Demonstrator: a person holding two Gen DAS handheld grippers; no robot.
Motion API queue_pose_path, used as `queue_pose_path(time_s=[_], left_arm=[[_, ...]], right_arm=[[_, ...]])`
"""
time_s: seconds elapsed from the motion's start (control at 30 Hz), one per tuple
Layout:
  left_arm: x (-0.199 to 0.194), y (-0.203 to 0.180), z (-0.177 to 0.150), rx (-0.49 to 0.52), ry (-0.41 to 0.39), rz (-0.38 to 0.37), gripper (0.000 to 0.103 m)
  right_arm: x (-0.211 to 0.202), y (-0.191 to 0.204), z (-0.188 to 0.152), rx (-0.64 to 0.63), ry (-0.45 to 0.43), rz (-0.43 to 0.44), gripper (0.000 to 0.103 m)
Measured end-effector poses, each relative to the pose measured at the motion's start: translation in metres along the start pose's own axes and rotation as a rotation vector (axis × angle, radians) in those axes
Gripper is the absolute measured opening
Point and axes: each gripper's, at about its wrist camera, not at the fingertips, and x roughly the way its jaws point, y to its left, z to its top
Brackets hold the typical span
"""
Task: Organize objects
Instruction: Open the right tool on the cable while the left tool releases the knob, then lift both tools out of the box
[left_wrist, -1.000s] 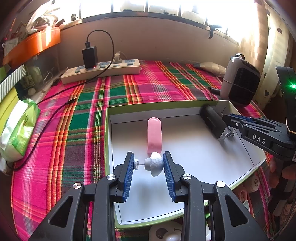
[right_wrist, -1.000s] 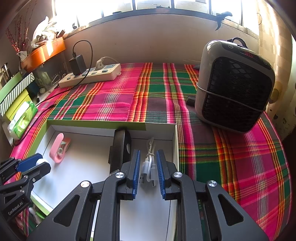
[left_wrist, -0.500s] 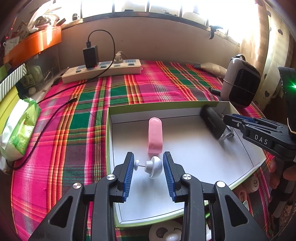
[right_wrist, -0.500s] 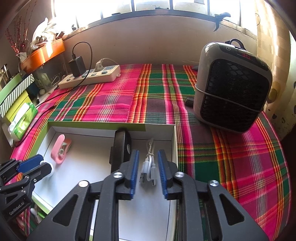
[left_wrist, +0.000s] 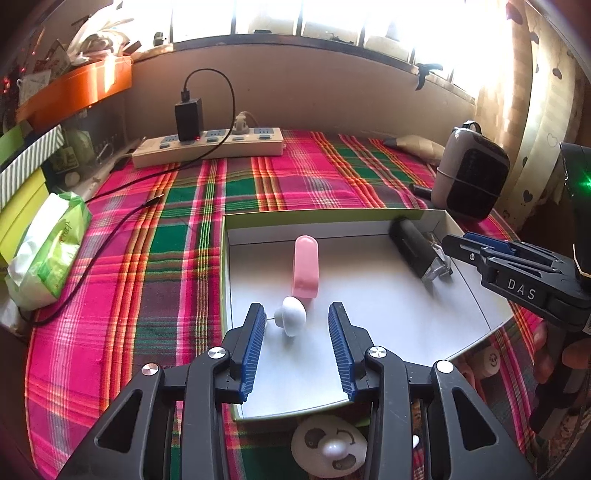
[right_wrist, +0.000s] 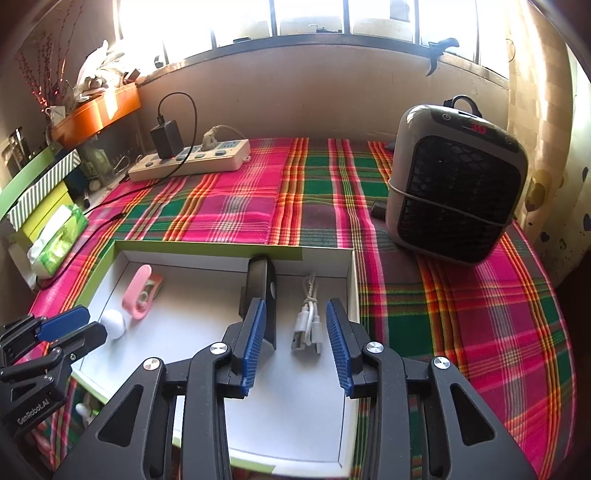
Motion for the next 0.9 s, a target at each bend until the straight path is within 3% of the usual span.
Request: queue_pose_path(time_s=[0.73, 0.9], left_arm=[[-0.044, 0.007, -0.029, -0.032, -0.058, -0.002, 0.035], [-0.052, 0.016, -0.041, -0.061, -0.063, -0.002, 0.036]], right_arm=[[-0.058, 0.01, -0.041, 0.013, -0.071, 0.026, 0.036], [-0.066, 0.008, -0.055, 0.038, -0.072, 0.033, 0.041]])
